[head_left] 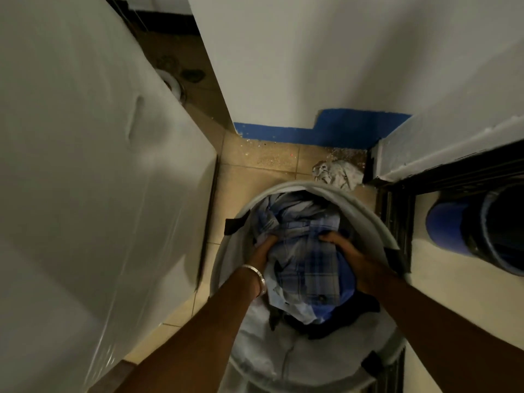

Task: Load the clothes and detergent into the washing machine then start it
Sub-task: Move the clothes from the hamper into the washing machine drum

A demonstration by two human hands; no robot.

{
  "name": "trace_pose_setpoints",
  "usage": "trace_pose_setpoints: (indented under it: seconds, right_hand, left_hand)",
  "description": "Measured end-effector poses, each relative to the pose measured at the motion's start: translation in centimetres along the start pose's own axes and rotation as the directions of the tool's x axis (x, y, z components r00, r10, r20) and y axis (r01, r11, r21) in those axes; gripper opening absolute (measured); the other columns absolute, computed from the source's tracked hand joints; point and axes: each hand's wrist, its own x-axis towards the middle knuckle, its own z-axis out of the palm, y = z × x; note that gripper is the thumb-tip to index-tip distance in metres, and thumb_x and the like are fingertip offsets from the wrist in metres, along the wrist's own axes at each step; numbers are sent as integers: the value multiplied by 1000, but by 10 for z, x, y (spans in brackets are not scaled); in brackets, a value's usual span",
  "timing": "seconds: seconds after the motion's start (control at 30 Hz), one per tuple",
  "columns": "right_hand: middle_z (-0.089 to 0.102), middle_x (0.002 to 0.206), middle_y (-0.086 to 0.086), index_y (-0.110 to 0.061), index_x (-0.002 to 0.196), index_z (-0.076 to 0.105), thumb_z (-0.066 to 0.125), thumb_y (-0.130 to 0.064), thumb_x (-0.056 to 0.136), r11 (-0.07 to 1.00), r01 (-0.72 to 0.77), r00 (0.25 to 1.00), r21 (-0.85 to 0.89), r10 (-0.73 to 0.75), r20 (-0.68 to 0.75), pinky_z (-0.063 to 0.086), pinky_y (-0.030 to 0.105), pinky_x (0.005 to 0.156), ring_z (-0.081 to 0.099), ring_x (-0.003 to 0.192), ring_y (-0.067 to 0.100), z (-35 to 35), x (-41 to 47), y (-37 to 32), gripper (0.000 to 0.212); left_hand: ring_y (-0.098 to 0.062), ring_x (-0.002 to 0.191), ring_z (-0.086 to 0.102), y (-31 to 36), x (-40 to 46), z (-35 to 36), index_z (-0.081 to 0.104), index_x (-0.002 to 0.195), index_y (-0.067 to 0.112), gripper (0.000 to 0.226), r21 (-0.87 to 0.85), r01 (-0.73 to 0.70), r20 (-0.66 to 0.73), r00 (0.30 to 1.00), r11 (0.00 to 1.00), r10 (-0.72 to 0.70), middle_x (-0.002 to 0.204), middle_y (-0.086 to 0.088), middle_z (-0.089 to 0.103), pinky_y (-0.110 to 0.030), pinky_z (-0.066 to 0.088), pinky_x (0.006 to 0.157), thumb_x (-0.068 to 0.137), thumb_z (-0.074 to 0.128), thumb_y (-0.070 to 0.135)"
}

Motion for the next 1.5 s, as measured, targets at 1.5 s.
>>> trace_pose_setpoints:
  seconds: [1.5]
  right_hand:
    - [71, 113, 17, -8, 118, 66, 53, -35, 93, 911, 391, 901, -128, -351, 255, 47, 41, 90, 68, 99, 30, 189, -433, -185, 40]
  left_hand:
    - [-27, 80, 64, 37, -543, 43, 61, 126, 8, 43, 167, -617, 249, 781, 769, 573, 91, -11, 68, -37, 51, 84, 91, 57, 33]
